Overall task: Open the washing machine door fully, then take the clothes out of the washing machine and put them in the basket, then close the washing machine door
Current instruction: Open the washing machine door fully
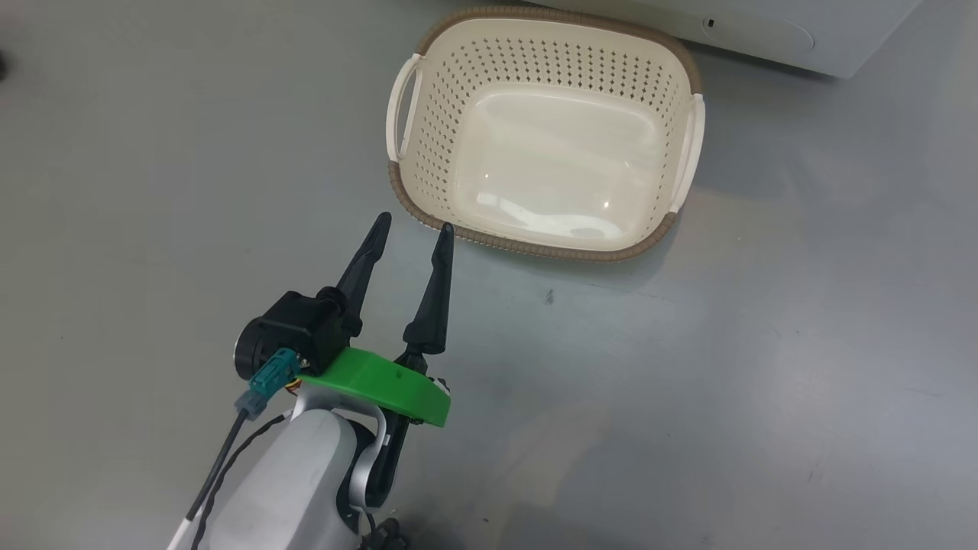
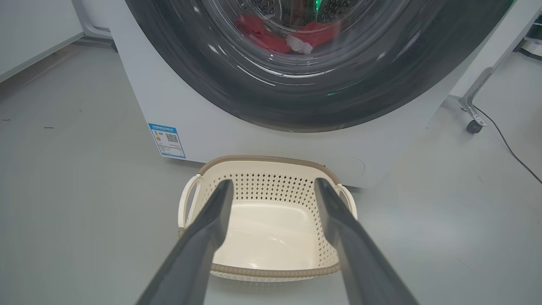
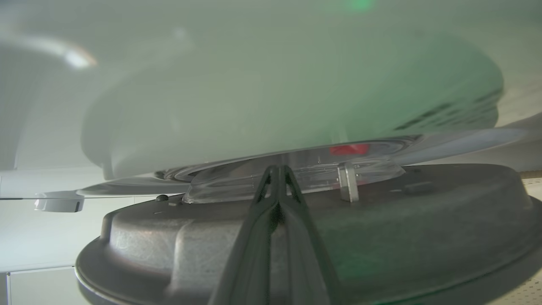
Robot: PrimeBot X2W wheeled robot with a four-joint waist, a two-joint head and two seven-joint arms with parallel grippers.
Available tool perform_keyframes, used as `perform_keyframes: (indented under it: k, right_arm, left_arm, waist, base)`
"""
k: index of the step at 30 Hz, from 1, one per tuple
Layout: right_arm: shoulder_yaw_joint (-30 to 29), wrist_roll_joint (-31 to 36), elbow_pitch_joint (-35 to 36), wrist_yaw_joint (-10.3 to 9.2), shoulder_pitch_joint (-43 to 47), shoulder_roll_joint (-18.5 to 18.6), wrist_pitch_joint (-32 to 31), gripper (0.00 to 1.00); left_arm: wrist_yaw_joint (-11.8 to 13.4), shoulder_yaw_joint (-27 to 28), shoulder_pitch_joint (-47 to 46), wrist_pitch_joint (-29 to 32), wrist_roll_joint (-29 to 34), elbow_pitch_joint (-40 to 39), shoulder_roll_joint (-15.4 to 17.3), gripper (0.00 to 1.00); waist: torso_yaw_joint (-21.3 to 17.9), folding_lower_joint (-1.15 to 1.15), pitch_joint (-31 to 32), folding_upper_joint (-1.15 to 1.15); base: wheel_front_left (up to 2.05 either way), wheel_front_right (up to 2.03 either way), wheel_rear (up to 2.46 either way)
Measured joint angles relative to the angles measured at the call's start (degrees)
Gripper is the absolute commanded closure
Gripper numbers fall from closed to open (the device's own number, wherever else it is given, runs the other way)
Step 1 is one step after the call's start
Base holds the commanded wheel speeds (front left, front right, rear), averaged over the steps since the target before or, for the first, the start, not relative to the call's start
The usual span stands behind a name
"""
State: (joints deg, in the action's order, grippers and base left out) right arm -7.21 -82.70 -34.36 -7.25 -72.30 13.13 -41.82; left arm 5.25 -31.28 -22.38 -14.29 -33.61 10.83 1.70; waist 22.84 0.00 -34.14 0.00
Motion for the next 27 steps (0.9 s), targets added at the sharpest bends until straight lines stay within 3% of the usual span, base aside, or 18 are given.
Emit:
perform_keyframes:
  k: [27]
  right_arm:
    - [0.4,-0.7,-5.1,-0.04,6.5,-1.0,-4.5,1.0]
  left_arm:
    - [0.1,0.9,0.0,0.0,-0.1,1.5,0.0,0.0]
  waist:
    - [-0.4,0.0,5.9,0.0]
  base:
    - [0.0,0.0,0.0]
